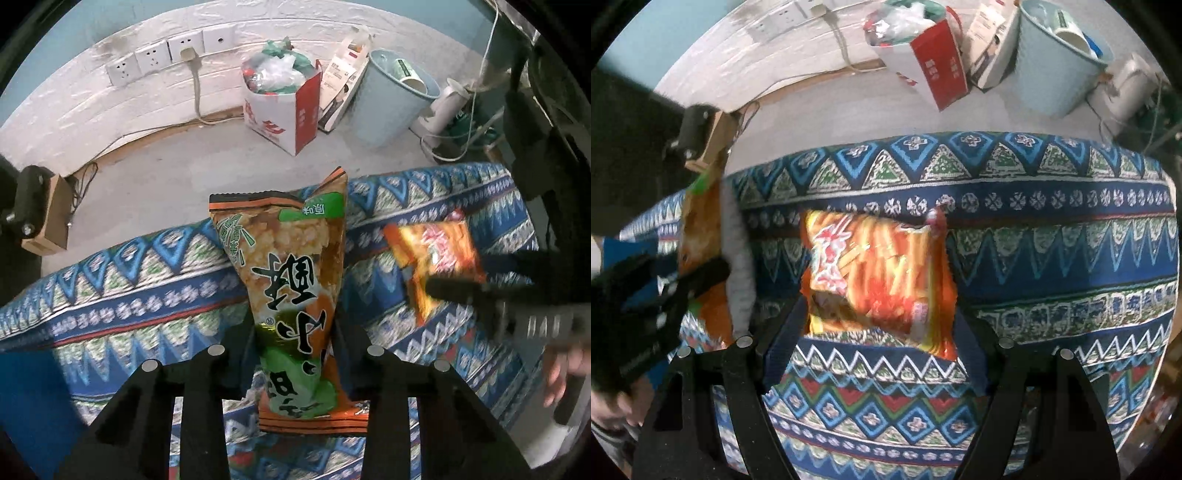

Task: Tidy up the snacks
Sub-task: 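Grasp orange-green chip bag with left tool while right tool grasps red fries bag, then carry orange-green bag with left tool while right tool carries red fries bag to box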

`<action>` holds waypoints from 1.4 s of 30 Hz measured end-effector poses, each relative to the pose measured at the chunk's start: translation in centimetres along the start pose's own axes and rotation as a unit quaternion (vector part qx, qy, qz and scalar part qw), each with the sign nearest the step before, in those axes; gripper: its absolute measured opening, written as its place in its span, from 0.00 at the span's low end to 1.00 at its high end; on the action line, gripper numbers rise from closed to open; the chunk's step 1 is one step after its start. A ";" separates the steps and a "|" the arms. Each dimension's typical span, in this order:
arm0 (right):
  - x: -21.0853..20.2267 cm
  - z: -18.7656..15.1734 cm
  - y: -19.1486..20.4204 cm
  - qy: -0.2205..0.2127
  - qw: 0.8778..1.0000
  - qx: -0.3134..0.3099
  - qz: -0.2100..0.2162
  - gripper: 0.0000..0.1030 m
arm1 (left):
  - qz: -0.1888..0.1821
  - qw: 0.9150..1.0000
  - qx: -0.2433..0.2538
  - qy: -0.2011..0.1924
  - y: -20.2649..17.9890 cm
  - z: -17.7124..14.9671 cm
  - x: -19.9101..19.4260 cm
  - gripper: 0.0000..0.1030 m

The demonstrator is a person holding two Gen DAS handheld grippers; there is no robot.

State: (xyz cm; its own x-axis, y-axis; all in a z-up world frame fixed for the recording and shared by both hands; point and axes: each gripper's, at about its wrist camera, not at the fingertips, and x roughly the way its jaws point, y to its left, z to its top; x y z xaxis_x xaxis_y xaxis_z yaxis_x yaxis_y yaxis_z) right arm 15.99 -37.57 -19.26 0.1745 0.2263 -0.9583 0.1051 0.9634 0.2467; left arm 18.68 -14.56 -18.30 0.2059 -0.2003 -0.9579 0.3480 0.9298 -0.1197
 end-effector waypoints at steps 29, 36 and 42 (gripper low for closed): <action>1.8 -3.1 6.4 -0.013 0.985 -0.081 -0.149 0.44 | 0.074 0.997 0.023 -0.022 4.6 -7.2 -6.0 0.33; -0.6 -4.2 9.2 -0.034 0.983 -0.108 -0.141 0.44 | 0.083 0.996 0.011 -0.033 5.8 -9.3 -8.8 0.33; -3.2 -5.0 11.8 -0.061 0.984 -0.118 -0.120 0.44 | 0.101 0.993 0.018 -0.058 6.7 -11.1 -11.7 0.33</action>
State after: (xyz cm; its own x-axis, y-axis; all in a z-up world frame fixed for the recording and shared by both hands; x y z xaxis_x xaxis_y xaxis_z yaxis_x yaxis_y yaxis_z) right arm 11.82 -26.20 -14.04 0.2895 -0.0170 -0.9570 -0.0696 0.9968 -0.0388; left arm 8.43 -2.56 -10.81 0.3772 -0.0476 -0.9249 0.3208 0.9436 0.0823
